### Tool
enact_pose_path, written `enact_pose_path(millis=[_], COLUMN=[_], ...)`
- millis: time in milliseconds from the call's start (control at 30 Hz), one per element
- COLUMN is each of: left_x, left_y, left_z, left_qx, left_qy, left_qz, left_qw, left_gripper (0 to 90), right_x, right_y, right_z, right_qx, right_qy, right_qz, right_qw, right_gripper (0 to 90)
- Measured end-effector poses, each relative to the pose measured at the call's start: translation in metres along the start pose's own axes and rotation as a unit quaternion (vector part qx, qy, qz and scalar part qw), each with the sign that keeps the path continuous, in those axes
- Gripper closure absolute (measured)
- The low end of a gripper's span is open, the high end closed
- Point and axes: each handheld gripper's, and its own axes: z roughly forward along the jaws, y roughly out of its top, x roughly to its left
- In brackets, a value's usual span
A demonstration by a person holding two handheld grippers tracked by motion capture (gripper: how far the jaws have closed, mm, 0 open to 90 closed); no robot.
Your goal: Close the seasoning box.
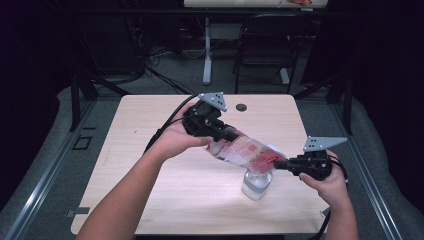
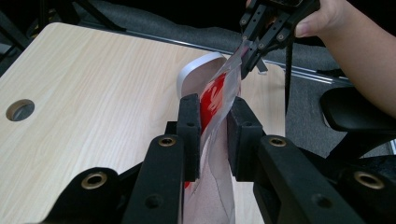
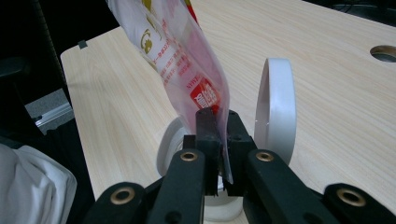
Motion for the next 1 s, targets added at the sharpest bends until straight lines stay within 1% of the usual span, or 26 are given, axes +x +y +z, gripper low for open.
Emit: enact_pose_path(millis=[833, 1000], left_x=[0.0004, 0.0004], left_y=[0.0011, 0.0018], left_z=[0.0011, 0.0014], left_qx=[-0.004, -0.005], left_qy=[-0.001, -0.001], left_qz=[-0.003, 0.0], left_qw=[1.0, 1.0], left_gripper=[76.2, 75.9], right_x=[-0.0009, -0.0013], right_y=[-0.0005, -0.0008], right_z=[0.0002, 0.0002], right_qx=[0.003, 0.004], right_qy=[-0.001, -0.001], right_qz=[-0.001, -0.001], right_qw=[1.0, 1.0], right_gripper=[87.9, 88.0])
